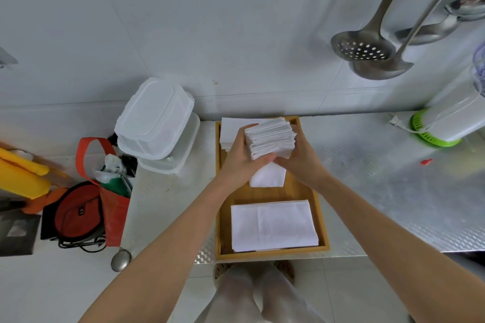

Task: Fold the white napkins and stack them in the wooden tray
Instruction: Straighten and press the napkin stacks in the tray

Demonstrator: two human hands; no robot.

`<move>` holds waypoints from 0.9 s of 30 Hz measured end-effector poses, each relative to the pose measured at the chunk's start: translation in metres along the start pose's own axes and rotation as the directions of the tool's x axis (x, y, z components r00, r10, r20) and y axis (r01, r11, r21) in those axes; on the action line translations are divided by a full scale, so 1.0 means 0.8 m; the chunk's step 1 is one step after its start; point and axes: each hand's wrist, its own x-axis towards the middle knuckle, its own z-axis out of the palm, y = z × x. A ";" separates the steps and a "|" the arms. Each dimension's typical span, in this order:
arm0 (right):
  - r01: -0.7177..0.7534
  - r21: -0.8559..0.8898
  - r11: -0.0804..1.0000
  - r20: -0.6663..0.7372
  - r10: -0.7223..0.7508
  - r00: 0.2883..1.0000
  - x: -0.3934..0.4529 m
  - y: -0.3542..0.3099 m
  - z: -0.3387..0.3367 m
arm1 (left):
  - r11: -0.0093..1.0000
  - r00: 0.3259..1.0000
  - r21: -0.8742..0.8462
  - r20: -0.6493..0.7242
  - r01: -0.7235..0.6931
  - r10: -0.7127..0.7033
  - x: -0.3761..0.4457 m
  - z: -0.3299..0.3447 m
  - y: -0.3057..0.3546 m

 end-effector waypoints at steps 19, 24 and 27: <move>0.275 -0.269 0.923 0.154 -0.240 0.958 0.002 0.006 -0.018 | 0.999 0.997 0.049 0.079 -0.004 0.000 0.015 0.017 0.005; 0.193 -0.285 0.939 0.151 -0.155 0.976 0.006 0.005 -0.015 | 0.997 0.997 0.081 0.077 0.006 -0.012 0.014 0.019 0.005; 0.057 -0.211 0.976 0.108 -0.035 0.994 0.008 0.011 -0.022 | 0.991 0.999 0.124 0.012 -0.047 0.046 0.011 0.012 0.002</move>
